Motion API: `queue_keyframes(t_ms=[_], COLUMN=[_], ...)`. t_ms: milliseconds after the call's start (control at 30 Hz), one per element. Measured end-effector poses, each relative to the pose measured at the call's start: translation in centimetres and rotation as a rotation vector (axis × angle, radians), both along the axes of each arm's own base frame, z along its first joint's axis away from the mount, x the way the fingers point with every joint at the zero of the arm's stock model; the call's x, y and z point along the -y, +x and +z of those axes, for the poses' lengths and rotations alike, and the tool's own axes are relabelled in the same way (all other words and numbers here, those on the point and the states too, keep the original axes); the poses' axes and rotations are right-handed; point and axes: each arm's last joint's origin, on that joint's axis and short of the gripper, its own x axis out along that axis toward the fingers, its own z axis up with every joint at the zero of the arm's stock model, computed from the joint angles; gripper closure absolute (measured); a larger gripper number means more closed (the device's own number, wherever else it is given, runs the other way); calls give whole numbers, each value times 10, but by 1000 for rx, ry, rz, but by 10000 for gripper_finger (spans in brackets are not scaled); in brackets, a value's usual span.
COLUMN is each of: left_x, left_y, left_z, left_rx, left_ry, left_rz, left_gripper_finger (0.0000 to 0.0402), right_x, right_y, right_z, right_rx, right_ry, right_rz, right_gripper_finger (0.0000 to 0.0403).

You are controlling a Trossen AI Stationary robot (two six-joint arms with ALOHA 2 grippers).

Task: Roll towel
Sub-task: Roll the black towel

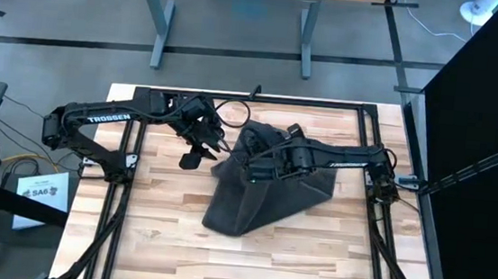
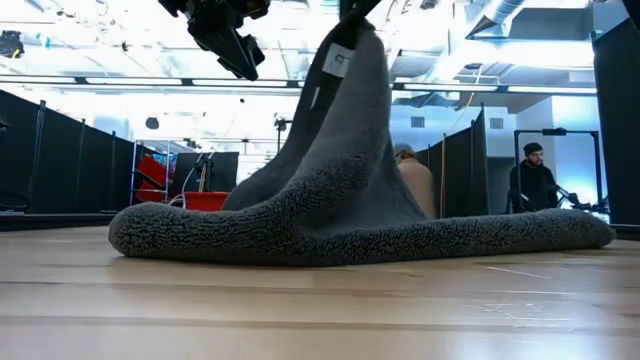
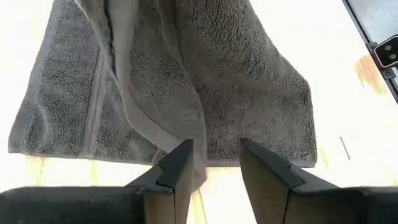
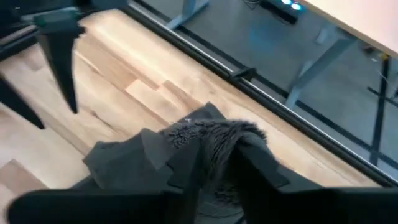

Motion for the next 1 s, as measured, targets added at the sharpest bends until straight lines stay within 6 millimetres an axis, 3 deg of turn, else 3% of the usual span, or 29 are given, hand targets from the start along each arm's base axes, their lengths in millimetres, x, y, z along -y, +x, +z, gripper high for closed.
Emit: queue_keyframes(t_ms=[133, 333, 433, 600, 767, 900, 1000], left_x=[0, 0, 0, 0, 0, -1, -2], left_y=[0, -1, -1, -4, -5, -3, -2], left_z=[0, -1, -1, -3, -3, -2, 0], left_rx=[4, -14, -21, -51, -76, -61, -37], left_ry=[0, -6, -8, -25, -60, -77, -68], left_rz=[2, 10, 8, 23, 68, 97, 124], left_gripper_finger=[289, 289, 289, 289, 289, 289, 289], right_x=[21, 105, 130, 143, 132, 131, 157], right_y=[12, 3, -5, -14, -10, 8, 13], right_z=[4, -3, -6, -9, -36, -37, -32], right_rx=[-18, -155, -258, -341, -456, -255, -53], right_ry=[-50, 160, 222, 297, 374, 295, 306], right_rz=[68, 11, 54, 130, 261, 457, 555], right_gripper_finger=[264, 234, 229, 227, 227, 227, 228])
